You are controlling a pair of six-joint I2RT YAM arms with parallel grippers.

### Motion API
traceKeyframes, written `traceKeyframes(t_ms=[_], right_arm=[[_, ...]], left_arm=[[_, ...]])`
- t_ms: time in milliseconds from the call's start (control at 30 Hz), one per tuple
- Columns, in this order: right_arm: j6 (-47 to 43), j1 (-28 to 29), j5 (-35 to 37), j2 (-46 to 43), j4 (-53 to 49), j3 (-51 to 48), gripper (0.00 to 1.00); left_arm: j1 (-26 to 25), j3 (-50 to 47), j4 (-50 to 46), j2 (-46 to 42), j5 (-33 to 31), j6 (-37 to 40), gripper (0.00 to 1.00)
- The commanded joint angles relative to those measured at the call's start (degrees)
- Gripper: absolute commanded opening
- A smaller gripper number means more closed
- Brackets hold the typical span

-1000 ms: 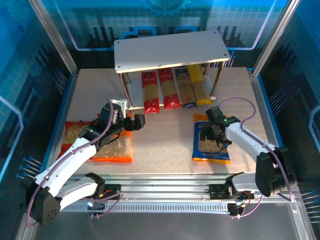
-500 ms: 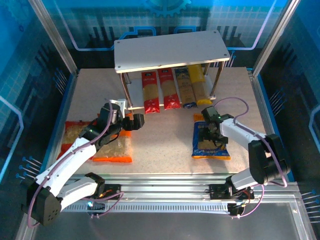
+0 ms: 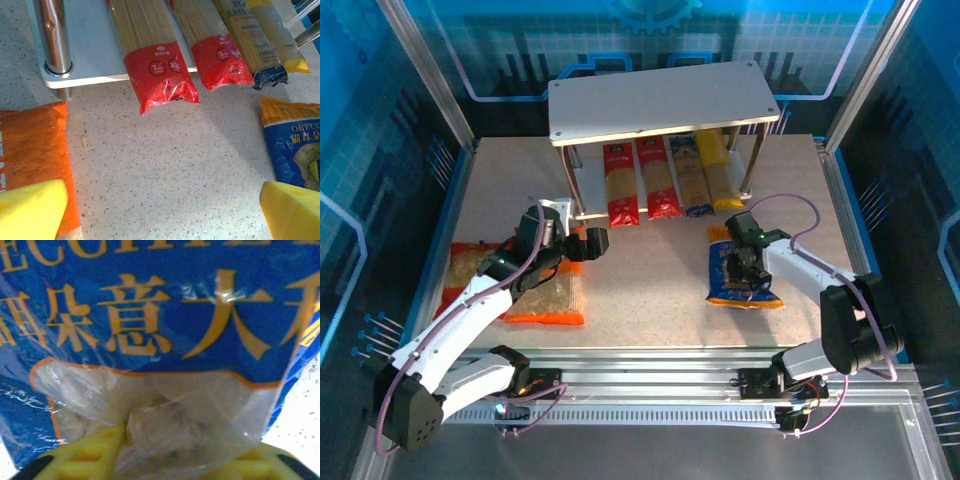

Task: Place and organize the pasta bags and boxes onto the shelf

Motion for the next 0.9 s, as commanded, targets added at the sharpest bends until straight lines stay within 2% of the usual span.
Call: traceKeyframes(t_ms=[0, 67, 100, 467, 633, 867], right_arm=[[-0.19, -0.31, -5.75, -1.35, -1.64, -2.34, 0.21], [-0.09, -0.54, -5.77, -3.37, -2.52, -2.62, 0.04], [0.03, -0.56, -5.6, -4.31, -3.11, -2.67, 0.0], [-1.72, -1.43, -4.23, -16.38, -8.91, 0.13, 0.0], [-3.87, -1.61, -2.03, -22.25, -14.45, 7.11, 0.0], [-6.77, -1.61, 0.09, -25.93, -21.82, 18.04, 0.0]], left_arm=[[0.57, -0.63, 1.03, -0.93, 1.43, -0.67, 0.99], [0.61, -0.65, 1.06, -1.11, 1.5, -0.62, 0.99], [0.6, -0.63, 1.02, -1.23, 1.58, -0.76, 1.0], [0.66, 0.11, 0.75, -1.6, 1.85, -0.65, 0.99], [0.7, 0.61, 0.39, -1.59, 1.67, -0.43, 0.99], [0.7, 1.34, 0.22, -1.25, 1.7, -0.16, 0.99]])
